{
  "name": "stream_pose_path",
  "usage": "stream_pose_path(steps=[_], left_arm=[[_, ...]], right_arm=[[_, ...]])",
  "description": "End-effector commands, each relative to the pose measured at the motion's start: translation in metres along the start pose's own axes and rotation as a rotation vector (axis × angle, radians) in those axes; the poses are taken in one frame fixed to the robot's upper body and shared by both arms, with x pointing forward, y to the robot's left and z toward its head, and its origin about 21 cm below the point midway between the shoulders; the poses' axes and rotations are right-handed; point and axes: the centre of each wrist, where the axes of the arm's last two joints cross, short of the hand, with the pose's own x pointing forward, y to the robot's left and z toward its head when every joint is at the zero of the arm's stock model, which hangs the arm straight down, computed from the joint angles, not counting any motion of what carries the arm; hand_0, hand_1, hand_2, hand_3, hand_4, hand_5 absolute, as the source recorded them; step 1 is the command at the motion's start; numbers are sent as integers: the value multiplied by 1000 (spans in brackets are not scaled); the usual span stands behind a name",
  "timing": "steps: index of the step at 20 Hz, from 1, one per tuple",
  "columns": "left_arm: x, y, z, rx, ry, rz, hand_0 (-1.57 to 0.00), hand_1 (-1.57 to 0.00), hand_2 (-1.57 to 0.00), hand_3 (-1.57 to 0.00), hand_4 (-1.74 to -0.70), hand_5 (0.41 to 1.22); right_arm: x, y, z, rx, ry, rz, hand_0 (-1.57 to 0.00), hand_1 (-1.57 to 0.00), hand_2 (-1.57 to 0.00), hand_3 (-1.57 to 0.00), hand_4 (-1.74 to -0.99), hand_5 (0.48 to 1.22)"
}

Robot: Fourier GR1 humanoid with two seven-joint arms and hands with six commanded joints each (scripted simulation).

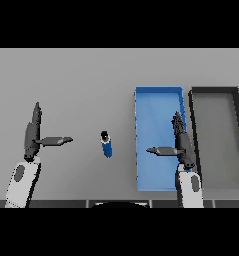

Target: Pick up the blue pipe and place it into the blue bin.

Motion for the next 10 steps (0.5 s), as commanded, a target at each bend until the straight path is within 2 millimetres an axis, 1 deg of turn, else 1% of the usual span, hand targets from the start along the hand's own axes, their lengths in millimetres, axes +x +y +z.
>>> stream_pose_path(steps=[1,6,7,8,10], left_arm=[[1,-1,-1,0,-4,1,1,1,1,1,-966,593],[3,-13,-7,-5,-7,6,1,1,1,1,-966,593],[-3,0,0,-115,-47,-75,1,1,1,1,-966,593],[-3,12,1,-178,-57,-123,1,1,1,1,-963,592],[-9,22,0,-260,-53,-160,1,1,1,1,-959,590]], right_arm=[[0,-1,-1,-2,2,0,1,1,1,1,-1205,629],[2,-10,-10,-5,7,3,1,1,1,1,-1205,629],[5,-23,-3,28,-74,139,1,1,1,1,-1205,629],[7,-32,6,54,-128,225,1,1,1,1,-1201,628],[12,-32,12,90,-144,292,1,1,1,1,-1197,626]])
